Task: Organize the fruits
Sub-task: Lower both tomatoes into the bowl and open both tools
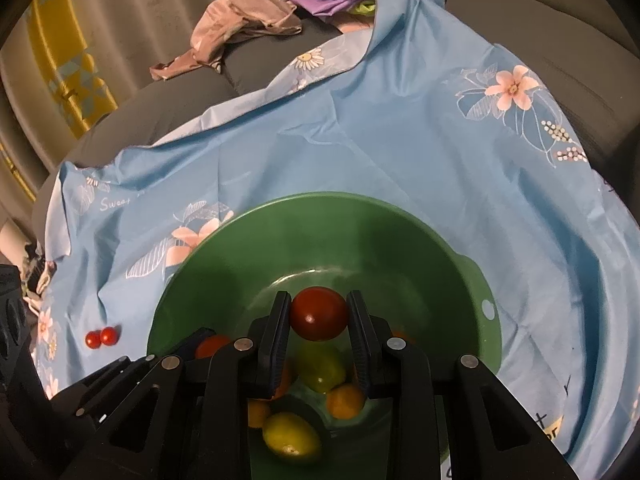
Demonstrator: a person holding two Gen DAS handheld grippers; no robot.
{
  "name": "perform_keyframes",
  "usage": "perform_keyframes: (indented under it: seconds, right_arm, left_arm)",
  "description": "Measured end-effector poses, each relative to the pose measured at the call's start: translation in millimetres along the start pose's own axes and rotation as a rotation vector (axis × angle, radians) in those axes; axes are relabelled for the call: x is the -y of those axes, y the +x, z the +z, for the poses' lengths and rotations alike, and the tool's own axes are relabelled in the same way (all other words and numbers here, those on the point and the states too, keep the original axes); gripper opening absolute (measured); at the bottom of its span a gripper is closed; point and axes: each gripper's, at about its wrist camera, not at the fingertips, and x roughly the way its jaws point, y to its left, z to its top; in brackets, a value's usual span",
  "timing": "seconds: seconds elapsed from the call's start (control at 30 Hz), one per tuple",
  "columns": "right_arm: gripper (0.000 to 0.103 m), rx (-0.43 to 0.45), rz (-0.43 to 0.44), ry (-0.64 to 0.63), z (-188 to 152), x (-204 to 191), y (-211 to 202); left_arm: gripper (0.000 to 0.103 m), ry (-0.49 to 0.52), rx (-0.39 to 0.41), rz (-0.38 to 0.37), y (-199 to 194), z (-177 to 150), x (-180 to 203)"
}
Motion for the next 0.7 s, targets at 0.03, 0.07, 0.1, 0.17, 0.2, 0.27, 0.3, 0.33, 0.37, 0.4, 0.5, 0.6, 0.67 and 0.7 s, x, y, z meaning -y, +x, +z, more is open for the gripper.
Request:
perform_keyframes:
  seconds: [0.03,0.07,0.1,0.17,0.2,0.27,0.3,0.33,0.37,0.4,0.5,0.6,0.67,0.7]
  right_arm:
    - [0.031,-0.002,-0.004,-0.001,-0.1,-0.1,0.8]
    - [0.031,-0.003,-0.006,-0.002,-0.6,-0.1,1.0]
    - [0.031,-0.005,-0.005,-0.002,-0.7,-0.1,1.6]
    - [0.031,-0.009,-0.003,-0.004,-0.8,0.0,2.3]
    - [0.031,-0.011,-0.004,-0.006,-1.0,-0.2,3.1]
    - [0.031,-0.015,-0.008,-0.008,-1.9,-0.6,4.2]
    - [0.031,-0.017,-0.01,-0.008,-2.1,-0.8,4.7]
    - [0.031,-0.019,-0.01,-0.01,-2.2,-1.0,5.0]
    - [0.031,-0.02,-0.009,-0.011,-1.7,-0.8,5.3]
    - [0.031,-0.022,-0.009,-0.012,-1.8,-1.0,5.7]
    - [0.031,-0.023,-0.011,-0.013,-1.6,-1.1,6.6]
    - [0.031,-0.023,-0.015,-0.013,-1.8,-1.4,7.3]
    - [0.031,-0.026,-0.015,-0.011,-2.1,-0.8,8.5]
    - [0.031,-0.027,-0.016,-0.011,-2.1,-0.9,9.0]
  left_arm:
    - [0.03,-0.001,0.0,0.0,0.2,-0.1,0.0]
    - [0.03,-0.001,0.0,0.0,0.2,-0.2,-0.1]
    - [0.03,-0.001,0.0,0.001,0.1,-0.3,0.1]
    - [0.03,0.001,0.0,0.005,0.3,-0.4,0.8]
    - [0.03,0.001,0.0,0.007,0.6,-0.2,0.9]
    - [0.03,0.0,0.001,0.008,1.0,0.0,1.3]
    - [0.03,0.0,0.001,0.01,1.2,0.0,1.4]
    - [0.03,0.0,0.002,0.011,1.5,0.1,1.5]
    - [0.03,0.0,0.002,0.012,1.7,0.1,1.6]
    - [0.031,-0.001,0.002,0.013,2.0,0.3,1.8]
    - [0.031,0.0,0.002,0.016,2.1,0.1,1.9]
    - [0.031,0.001,0.005,0.021,2.5,-0.1,2.4]
    - [0.031,0.004,0.006,0.028,3.1,-0.2,2.5]
    - [0.031,0.005,0.006,0.03,3.2,-0.5,2.2]
